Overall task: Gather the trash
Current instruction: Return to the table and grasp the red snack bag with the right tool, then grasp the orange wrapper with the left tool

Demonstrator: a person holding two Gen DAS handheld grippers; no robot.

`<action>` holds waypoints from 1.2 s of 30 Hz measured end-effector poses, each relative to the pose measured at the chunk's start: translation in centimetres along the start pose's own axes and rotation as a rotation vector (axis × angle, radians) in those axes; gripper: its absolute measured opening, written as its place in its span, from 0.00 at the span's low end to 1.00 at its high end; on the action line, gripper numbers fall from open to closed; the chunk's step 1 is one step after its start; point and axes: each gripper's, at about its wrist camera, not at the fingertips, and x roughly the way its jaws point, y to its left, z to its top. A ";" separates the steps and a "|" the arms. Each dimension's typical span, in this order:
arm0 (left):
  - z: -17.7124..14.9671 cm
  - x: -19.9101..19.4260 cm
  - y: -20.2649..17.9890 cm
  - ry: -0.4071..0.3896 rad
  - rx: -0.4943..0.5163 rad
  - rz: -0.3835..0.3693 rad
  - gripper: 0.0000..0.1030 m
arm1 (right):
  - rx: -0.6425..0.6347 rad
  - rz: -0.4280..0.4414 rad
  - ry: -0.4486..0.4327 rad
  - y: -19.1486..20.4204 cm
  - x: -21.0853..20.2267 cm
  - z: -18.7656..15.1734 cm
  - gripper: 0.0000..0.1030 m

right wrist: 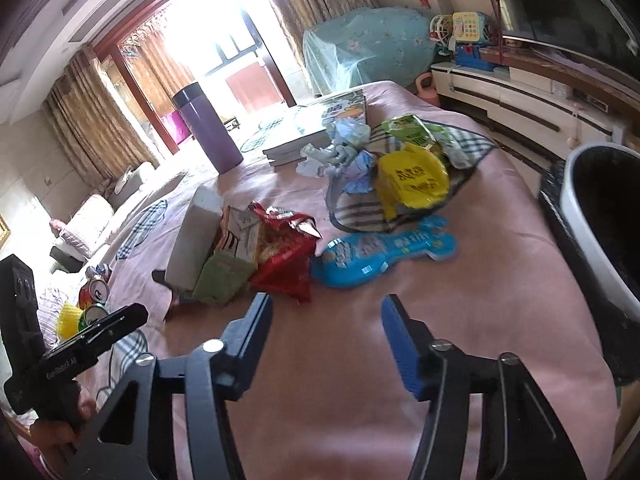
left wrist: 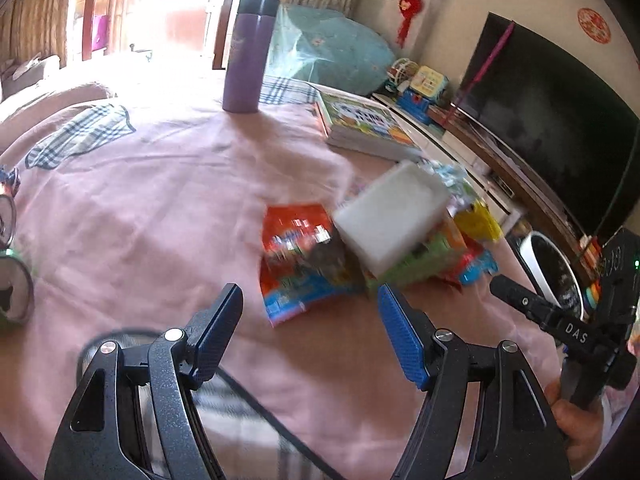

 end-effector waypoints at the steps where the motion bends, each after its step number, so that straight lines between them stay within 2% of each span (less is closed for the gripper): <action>1: 0.4 0.3 0.2 -0.002 0.000 0.007 0.69 | 0.003 0.005 0.001 0.0 0.5 0.4 0.55; 2: 0.9 0.9 0.5 -0.002 0.001 0.020 0.68 | 0.008 0.010 0.004 0.0 0.9 0.6 0.55; 5: 1.9 2.9 0.9 0.027 0.006 0.017 0.55 | 0.025 0.036 0.013 0.2 2.4 1.5 0.55; 7: 1.9 3.7 0.8 0.049 0.015 0.012 0.39 | 0.026 0.052 0.019 0.4 3.4 1.9 0.53; 8: 1.8 4.3 0.6 0.066 0.023 0.012 0.24 | 0.026 0.068 0.033 0.4 4.1 2.0 0.50; 9: 1.7 4.7 0.5 0.081 0.029 0.012 0.13 | 0.027 0.077 0.047 0.5 4.5 2.2 0.33; 10: 1.5 4.7 0.5 0.083 0.030 0.010 0.11 | 0.027 0.082 0.058 0.5 4.8 2.2 0.17; 11: 1.2 4.4 0.4 0.072 0.035 0.018 0.09 | 0.025 0.085 0.060 0.6 4.8 2.2 0.17; 12: 1.0 4.1 0.3 0.062 0.041 0.025 0.05 | 0.015 0.083 0.048 0.7 4.4 2.1 0.11; 18: 0.1 2.1 -0.5 0.040 0.036 0.007 0.02 | -0.011 0.068 -0.029 0.7 1.0 1.6 0.05; 23: 0.2 -0.6 -1.7 -0.029 0.045 -0.002 0.02 | 0.005 0.050 -0.092 -0.6 -2.7 1.0 0.05; 36: -0.3 -4.3 -9.2 -0.061 0.142 -0.162 0.02 | 0.084 0.049 -0.154 -3.7 -9.0 -1.4 0.05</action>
